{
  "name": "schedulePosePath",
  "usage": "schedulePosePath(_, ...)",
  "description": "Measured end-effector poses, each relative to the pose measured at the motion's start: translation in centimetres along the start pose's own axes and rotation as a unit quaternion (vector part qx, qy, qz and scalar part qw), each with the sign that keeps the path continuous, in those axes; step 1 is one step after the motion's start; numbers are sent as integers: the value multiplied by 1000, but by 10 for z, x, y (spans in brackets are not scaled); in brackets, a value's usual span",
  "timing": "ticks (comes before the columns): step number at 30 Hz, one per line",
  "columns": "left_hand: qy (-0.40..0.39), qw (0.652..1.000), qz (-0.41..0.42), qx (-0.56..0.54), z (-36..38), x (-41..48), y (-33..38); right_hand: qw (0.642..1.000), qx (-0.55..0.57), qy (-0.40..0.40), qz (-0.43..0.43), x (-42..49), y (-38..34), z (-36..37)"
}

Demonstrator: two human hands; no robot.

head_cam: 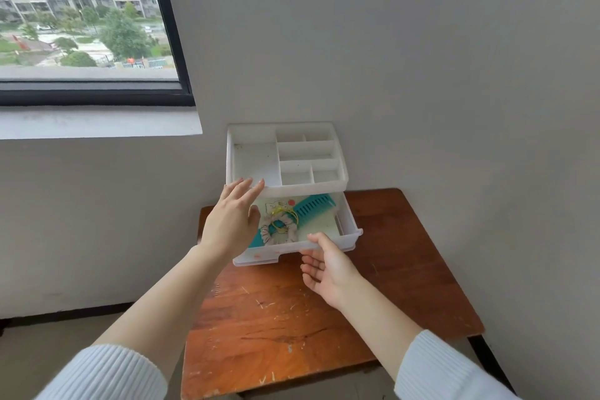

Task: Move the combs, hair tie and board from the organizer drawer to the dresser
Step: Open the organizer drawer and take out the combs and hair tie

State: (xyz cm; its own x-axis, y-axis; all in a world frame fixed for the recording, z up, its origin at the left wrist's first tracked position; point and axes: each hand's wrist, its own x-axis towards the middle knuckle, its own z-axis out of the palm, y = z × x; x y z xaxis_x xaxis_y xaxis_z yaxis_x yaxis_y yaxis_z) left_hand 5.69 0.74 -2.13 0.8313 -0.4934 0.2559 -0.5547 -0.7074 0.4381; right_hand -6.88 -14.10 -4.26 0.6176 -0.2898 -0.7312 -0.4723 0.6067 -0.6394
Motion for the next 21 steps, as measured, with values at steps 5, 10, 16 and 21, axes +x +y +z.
schedulePosePath(5, -2, 1000, 3, 3, 1, -1, 0, 998, -56, 6, -15, -6, 1, -2)
schedulePosePath(10, -19, 999, 19, 25, -2, -3, -1, 955, -284, -77, -46, -26, -19, -10)
schedulePosePath(16, 65, 997, 30, 8, -4, -28, 5, 806, -491, 20, -329, -17, -59, 20)
schedulePosePath(21, 1, 999, -21, 33, 0, -32, 10, 743, -602, 75, -282, 16, -52, 46)
